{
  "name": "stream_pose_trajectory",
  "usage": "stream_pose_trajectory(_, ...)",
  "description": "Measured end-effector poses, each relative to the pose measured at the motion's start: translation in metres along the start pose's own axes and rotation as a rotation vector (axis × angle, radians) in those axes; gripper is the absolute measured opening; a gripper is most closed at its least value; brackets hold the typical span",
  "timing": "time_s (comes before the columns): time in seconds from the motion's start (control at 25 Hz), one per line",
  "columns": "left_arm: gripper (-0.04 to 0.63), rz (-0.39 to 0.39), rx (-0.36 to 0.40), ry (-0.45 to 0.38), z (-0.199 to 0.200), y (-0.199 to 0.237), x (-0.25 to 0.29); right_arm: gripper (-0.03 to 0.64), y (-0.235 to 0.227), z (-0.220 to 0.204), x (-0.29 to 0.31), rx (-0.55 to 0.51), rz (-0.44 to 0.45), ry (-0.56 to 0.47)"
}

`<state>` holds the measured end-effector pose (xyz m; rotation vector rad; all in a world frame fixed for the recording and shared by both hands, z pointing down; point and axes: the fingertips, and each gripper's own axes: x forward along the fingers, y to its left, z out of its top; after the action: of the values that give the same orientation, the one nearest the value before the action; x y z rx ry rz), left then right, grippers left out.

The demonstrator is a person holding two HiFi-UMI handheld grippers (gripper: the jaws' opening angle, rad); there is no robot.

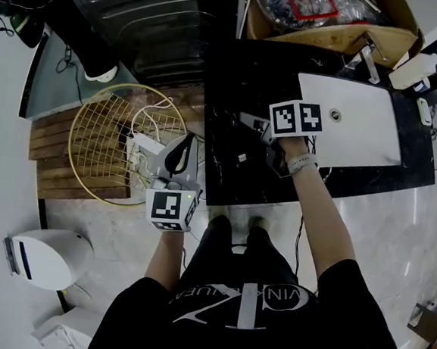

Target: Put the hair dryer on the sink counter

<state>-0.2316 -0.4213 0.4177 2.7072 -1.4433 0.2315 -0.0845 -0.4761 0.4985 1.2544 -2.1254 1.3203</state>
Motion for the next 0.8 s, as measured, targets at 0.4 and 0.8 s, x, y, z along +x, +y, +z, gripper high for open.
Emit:
stream_pose_trajectory(0.4,0.0,0.037,0.0,-0.005,0.007,-0.032,-0.031,0.331,0.011,-0.026,-0.023,-0.093,0.039,0.053)
stream_pose_trajectory(0.8,0.0,0.129,0.004,-0.032,0.009,-0.046,-0.067,0.211,0.02,-0.051,-0.073,-0.258,0.044,-0.074)
